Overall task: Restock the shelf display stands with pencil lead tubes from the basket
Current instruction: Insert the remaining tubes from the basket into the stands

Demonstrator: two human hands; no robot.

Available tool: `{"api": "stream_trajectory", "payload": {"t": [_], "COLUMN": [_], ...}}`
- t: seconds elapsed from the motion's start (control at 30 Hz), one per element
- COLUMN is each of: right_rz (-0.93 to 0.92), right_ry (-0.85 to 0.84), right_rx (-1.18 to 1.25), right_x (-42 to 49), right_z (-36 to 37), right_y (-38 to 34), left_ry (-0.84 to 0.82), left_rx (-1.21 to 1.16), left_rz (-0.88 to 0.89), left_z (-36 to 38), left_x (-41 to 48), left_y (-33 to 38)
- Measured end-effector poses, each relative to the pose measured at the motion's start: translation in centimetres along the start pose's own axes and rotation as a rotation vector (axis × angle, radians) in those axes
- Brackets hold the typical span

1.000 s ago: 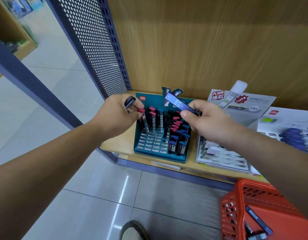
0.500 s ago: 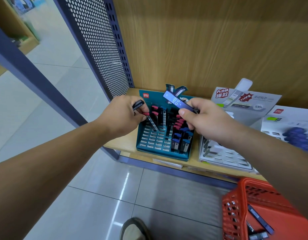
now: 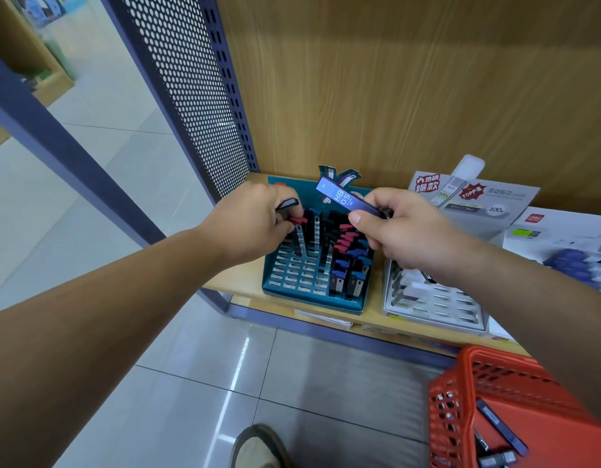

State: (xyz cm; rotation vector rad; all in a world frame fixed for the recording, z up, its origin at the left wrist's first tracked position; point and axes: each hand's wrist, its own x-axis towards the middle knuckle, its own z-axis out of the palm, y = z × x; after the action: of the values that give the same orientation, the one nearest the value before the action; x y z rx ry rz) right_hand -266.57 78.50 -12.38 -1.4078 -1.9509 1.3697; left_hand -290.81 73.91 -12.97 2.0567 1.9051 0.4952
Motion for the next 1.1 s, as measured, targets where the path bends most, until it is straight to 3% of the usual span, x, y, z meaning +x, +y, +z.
{"api": "stream_trajectory", "payload": {"t": [0.1, 0.43, 0.67, 0.87, 1.1], "right_rz": [0.0, 0.009, 0.015, 0.013, 0.017], "right_ry": [-0.001, -0.003, -0.012, -0.015, -0.014], "right_rx": [0.011, 0.046, 0.041, 0.062, 0.08], "right_x": [0.0, 0.0, 0.0, 0.1, 0.3], "right_z": [-0.1, -0.4, -0.7, -0.5, -0.2], "right_y": [-0.1, -0.2, 0.0, 0.0, 0.1], "left_ry": [-0.003, 0.005, -0.039, 0.049, 0.057], "left_rx": [-0.248, -0.228, -0.178, -0.342, -0.376], "left_rz": [-0.126, -0.16, -0.077, -0.215, -0.259], "left_z": [1.0, 0.9, 0.9, 1.4, 1.4], "left_x": [-0.3, -1.0, -1.1, -1.2, -1.1], "left_y": [0.2, -0.9, -0.4, -0.8, -0.7]}}
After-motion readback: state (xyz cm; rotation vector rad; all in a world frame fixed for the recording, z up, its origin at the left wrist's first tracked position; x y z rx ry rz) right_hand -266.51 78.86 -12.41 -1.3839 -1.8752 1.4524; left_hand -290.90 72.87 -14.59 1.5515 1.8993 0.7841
